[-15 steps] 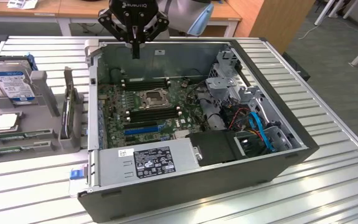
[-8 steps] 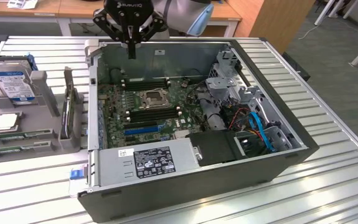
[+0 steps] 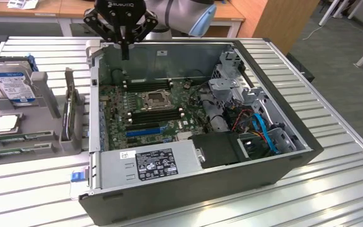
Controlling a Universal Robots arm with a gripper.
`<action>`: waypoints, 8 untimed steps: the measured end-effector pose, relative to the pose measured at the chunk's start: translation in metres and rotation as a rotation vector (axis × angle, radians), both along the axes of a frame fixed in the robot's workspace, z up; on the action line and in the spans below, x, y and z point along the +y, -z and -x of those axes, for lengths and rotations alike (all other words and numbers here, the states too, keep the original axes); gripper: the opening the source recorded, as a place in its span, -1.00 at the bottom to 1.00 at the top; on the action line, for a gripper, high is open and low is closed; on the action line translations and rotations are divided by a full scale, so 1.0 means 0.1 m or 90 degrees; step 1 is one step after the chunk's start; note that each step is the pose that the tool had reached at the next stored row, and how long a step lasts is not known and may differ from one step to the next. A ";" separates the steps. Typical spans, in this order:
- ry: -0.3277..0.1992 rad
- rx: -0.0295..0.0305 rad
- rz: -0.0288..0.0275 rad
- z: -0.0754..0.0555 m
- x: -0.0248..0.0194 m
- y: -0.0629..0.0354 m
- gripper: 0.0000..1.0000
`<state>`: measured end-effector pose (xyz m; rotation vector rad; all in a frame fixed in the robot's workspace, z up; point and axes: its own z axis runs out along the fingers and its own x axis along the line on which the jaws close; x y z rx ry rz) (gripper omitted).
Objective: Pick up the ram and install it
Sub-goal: 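Reach for the ram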
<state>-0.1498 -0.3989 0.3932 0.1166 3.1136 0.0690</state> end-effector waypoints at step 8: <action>0.000 0.0000 0.0001 0.16 0.000 0.001 -0.80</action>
